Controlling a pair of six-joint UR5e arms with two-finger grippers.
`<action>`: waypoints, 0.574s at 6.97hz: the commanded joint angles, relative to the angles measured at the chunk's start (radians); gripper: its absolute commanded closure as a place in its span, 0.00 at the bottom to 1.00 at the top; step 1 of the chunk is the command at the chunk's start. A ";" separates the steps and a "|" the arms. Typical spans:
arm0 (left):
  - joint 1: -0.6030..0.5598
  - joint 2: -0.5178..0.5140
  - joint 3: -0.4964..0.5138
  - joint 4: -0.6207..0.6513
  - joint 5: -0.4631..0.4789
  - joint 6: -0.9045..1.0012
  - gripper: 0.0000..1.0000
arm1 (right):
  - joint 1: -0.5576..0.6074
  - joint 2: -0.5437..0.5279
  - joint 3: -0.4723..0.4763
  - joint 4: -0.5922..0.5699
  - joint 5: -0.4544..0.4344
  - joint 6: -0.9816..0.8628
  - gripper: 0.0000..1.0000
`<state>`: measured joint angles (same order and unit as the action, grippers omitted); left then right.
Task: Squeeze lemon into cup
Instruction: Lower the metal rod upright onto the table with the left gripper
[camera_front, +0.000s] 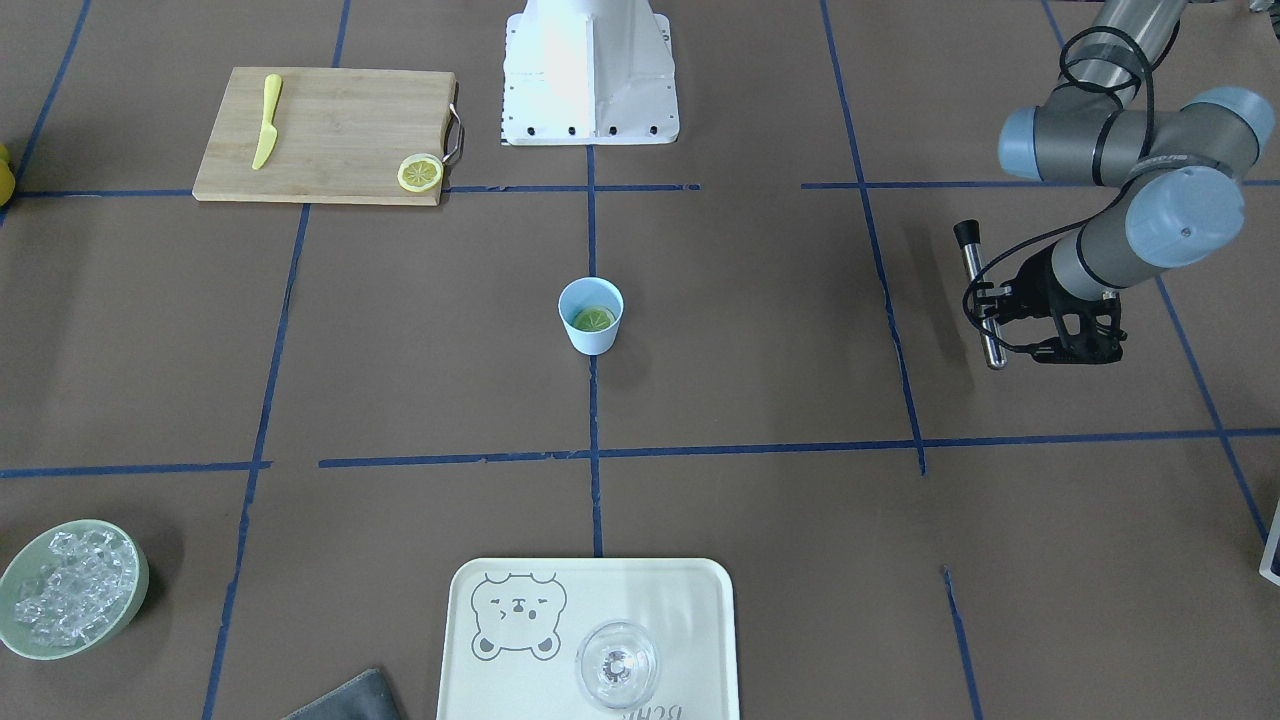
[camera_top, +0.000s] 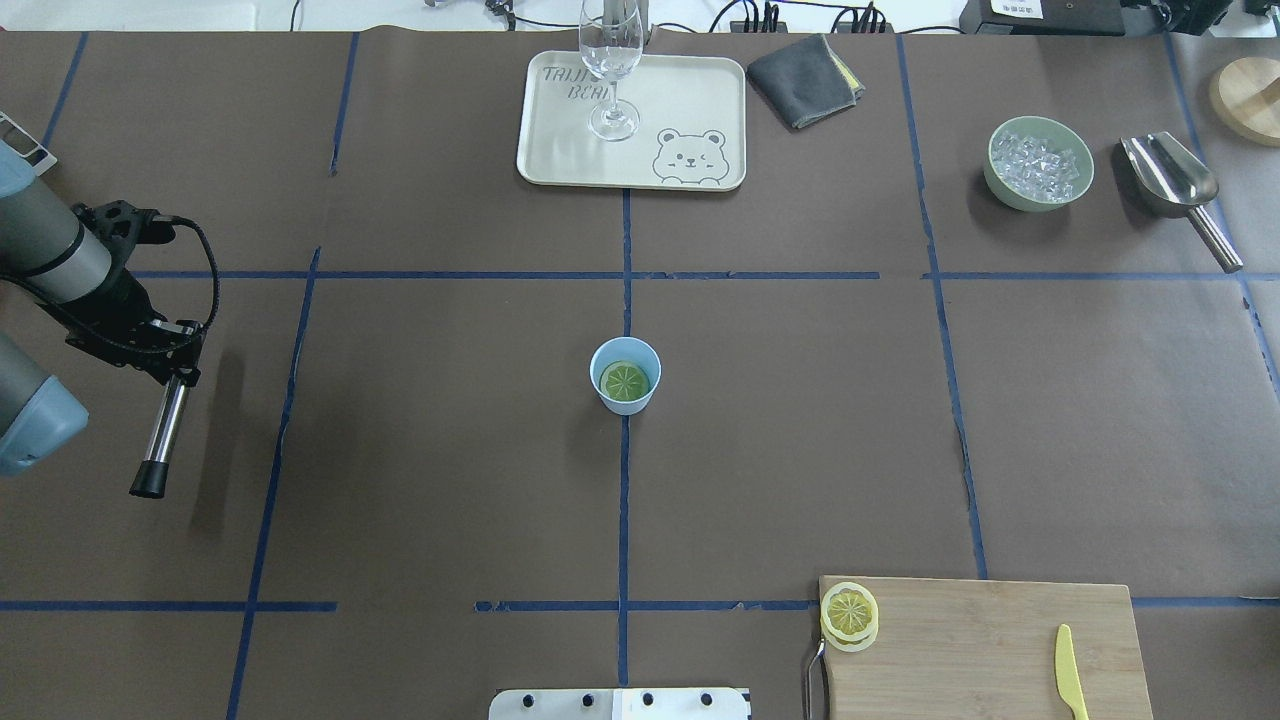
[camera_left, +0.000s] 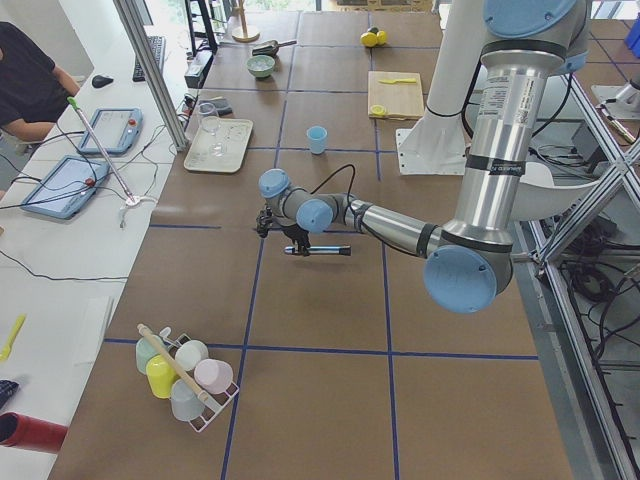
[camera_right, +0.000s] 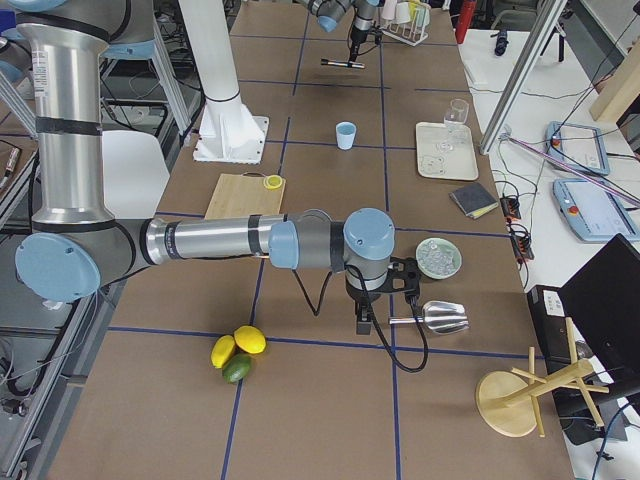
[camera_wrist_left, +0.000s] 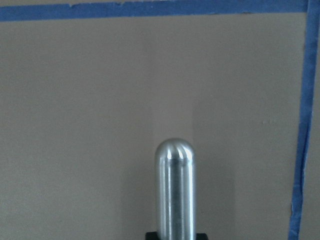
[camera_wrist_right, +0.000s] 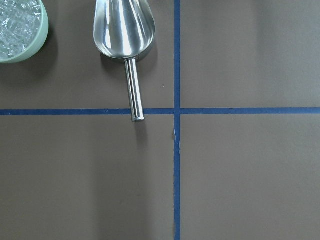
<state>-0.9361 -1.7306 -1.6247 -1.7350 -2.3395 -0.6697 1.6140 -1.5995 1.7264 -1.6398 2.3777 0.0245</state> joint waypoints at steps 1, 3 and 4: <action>0.008 -0.010 0.031 -0.026 0.000 -0.002 1.00 | 0.001 0.001 0.001 0.000 0.000 0.000 0.00; 0.016 -0.020 0.042 -0.031 0.003 -0.001 0.89 | 0.001 0.001 0.001 0.000 0.000 0.000 0.00; 0.016 -0.021 0.052 -0.038 0.005 0.004 0.56 | 0.000 0.000 0.001 0.000 0.000 0.000 0.00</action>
<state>-0.9217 -1.7488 -1.5833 -1.7654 -2.3365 -0.6694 1.6149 -1.5987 1.7272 -1.6398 2.3777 0.0246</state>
